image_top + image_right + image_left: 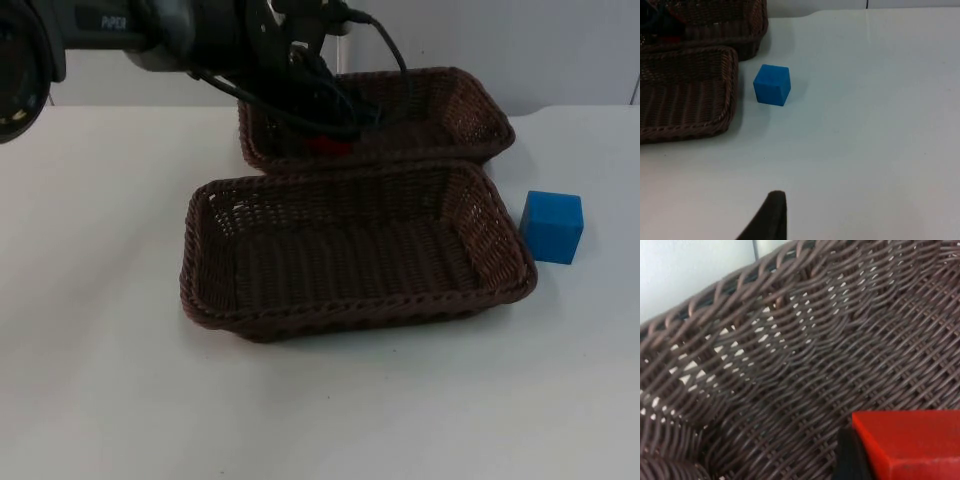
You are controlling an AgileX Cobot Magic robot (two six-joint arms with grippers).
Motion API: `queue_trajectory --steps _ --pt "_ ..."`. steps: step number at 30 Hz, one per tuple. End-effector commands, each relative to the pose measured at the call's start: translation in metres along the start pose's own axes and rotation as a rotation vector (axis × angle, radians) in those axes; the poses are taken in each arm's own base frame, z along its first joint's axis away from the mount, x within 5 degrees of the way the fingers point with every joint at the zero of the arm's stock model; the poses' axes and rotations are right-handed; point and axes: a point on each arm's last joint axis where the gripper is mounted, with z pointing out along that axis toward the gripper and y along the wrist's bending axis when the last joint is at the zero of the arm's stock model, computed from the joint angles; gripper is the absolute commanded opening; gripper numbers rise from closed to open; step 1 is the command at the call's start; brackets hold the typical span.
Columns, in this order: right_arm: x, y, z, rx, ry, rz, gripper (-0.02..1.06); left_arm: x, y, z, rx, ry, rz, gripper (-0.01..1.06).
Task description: Pick up one cube with the left hand and place it into the upper basket. Pick up one cube with the right hand and place it into the lower basket.
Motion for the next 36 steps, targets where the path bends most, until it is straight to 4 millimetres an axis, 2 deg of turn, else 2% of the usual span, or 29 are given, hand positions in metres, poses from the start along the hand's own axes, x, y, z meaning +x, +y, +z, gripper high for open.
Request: queue_trajectory --steps 1,3,4,6,7,10,11,13,14,18,21,24,25,28,29,30,32,36 --pt "0.0 0.0 0.0 0.0 -0.008 -0.001 1.05 -0.005 -0.001 -0.002 -0.004 -0.026 0.006 0.0" --pt "0.0 0.0 0.0 0.0 -0.008 -0.001 1.05 -0.004 -0.002 -0.002 0.0 -0.016 0.004 0.08" --pt "0.0 0.0 0.0 0.0 -0.008 -0.001 1.05 -0.003 -0.002 -0.002 0.006 0.003 0.004 0.2" --pt "0.0 0.0 0.0 0.0 -0.008 -0.001 1.05 -0.002 -0.002 -0.002 0.007 0.008 0.004 0.23" --pt "0.0 0.0 0.0 0.0 -0.008 -0.001 1.05 -0.002 -0.002 -0.002 0.01 0.011 0.001 0.39" --pt "0.0 0.0 0.0 0.0 -0.008 -0.001 1.05 -0.002 -0.003 -0.002 0.02 0.01 -0.024 0.7" --pt "0.0 0.0 0.0 0.0 -0.008 -0.001 1.05 -0.002 -0.003 -0.002 0.02 0.01 -0.024 0.7" --pt "0.0 0.0 0.0 0.0 -0.008 -0.001 1.05 -0.005 -0.004 -0.006 0.026 0.014 -0.025 0.87" --pt "0.0 0.0 0.0 0.0 -0.008 -0.001 1.05 -0.008 -0.005 -0.009 0.029 0.01 -0.029 0.91" --pt "0.0 0.0 0.0 0.0 -0.008 -0.001 1.05 -0.019 -0.006 -0.02 0.033 -0.01 -0.028 0.99" --pt "0.0 0.0 0.0 0.0 -0.008 -0.001 1.05 -0.031 -0.007 -0.032 0.038 -0.028 -0.025 0.99" --pt "0.0 0.0 0.0 0.0 -0.008 -0.001 1.05 -0.054 -0.011 -0.063 0.053 -0.052 -0.015 0.99" --pt "0.0 0.0 0.0 0.0 -0.008 -0.001 1.05 -0.054 -0.011 -0.063 0.053 -0.052 -0.015 0.99" --pt "0.0 0.0 0.0 0.0 -0.008 -0.001 1.05 -0.074 -0.016 -0.096 0.073 -0.049 0.004 0.99" --pt "0.0 0.0 0.0 0.0 -0.008 -0.001 1.05 -0.078 -0.018 -0.105 0.079 -0.047 0.008 0.99" --pt "0.0 0.0 0.0 0.0 -0.008 -0.001 1.05 -0.078 -0.018 -0.105 0.079 -0.047 0.008 0.99" --pt "0.0 0.0 0.0 0.0 -0.008 -0.001 1.05 -0.089 -0.019 -0.127 0.087 -0.051 0.02 0.99" --pt "0.0 0.0 0.0 0.0 -0.008 -0.001 1.05 -0.096 -0.019 -0.141 0.091 -0.06 0.021 0.99"
